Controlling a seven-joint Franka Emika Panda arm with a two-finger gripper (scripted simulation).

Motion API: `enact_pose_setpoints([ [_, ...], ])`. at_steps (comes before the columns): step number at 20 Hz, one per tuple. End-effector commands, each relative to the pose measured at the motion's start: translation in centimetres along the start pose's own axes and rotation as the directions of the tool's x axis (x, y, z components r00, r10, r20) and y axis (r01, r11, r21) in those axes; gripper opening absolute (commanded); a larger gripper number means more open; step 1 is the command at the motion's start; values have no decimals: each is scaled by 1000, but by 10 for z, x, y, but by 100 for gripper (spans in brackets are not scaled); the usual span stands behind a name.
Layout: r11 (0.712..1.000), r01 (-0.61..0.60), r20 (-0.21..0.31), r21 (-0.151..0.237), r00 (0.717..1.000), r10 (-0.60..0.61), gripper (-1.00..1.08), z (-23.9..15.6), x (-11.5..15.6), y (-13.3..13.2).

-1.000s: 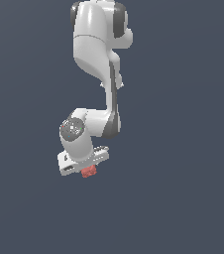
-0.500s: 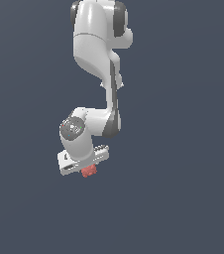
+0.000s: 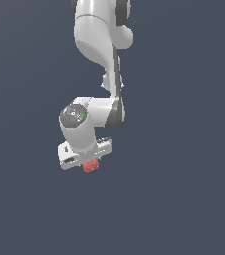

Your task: Pick up the object and move it to a goal position.

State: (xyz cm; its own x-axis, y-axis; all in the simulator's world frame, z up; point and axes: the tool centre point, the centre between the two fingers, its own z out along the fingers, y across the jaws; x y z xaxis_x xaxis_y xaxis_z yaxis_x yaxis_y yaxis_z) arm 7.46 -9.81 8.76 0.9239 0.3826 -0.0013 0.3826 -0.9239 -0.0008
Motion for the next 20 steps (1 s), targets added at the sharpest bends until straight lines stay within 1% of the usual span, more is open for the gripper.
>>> enact_pose_setpoints([
  [1, 1000, 0, -1, -1, 1000, 0, -100, -21, -1, -6],
  [5, 1000, 0, -1, -1, 1000, 0, -100, -62, -3, -18],
  [20, 1000, 1, -1, -2, 1000, -1, -100, -237, -12, -68],
])
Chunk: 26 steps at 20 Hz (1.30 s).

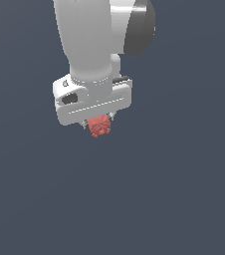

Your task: Pick up the object and move it to a goal position.

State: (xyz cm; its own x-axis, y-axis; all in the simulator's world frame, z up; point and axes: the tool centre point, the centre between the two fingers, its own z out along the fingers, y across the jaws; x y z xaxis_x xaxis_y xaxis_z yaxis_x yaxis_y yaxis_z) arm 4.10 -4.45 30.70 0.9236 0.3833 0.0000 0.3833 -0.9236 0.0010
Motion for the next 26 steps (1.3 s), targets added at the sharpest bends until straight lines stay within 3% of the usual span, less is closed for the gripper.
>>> enact_pose_setpoints([
  [1, 1000, 0, 1, 0, 1000, 0, -100, -29, -2, -8],
  [13, 1000, 0, 0, 1, 1000, 0, -100, -148, -4, -40],
  [26, 1000, -1, 0, 1, 1000, 1, -100, -192, -2, -50],
])
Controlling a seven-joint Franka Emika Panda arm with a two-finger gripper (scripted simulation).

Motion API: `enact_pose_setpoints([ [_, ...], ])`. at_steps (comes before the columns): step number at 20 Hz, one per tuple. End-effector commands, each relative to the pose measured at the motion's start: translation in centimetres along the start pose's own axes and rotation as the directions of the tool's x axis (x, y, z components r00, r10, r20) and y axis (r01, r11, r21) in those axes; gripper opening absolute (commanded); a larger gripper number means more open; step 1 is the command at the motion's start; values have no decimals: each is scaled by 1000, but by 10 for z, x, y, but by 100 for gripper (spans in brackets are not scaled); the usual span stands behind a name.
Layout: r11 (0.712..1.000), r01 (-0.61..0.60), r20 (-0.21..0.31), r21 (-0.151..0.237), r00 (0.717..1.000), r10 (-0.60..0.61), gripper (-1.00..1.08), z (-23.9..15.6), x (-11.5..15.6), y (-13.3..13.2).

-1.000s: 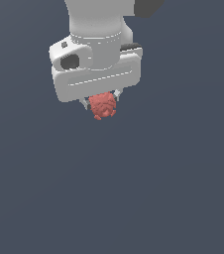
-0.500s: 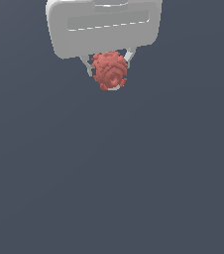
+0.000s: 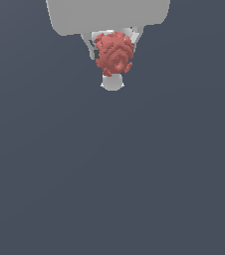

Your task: Pick up the object and move it to a goal position.

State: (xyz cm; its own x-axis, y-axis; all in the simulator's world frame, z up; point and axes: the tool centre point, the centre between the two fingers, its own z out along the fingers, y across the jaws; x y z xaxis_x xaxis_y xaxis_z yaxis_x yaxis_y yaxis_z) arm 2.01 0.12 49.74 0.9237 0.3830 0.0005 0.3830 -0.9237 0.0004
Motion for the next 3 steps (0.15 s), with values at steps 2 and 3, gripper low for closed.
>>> enact_pose_setpoints([
  [2, 1000, 0, 1, 0, 1000, 0, -100, -3, 0, 0],
  [3, 1000, 0, 1, 0, 1000, 0, -100, -3, 1, 0],
])
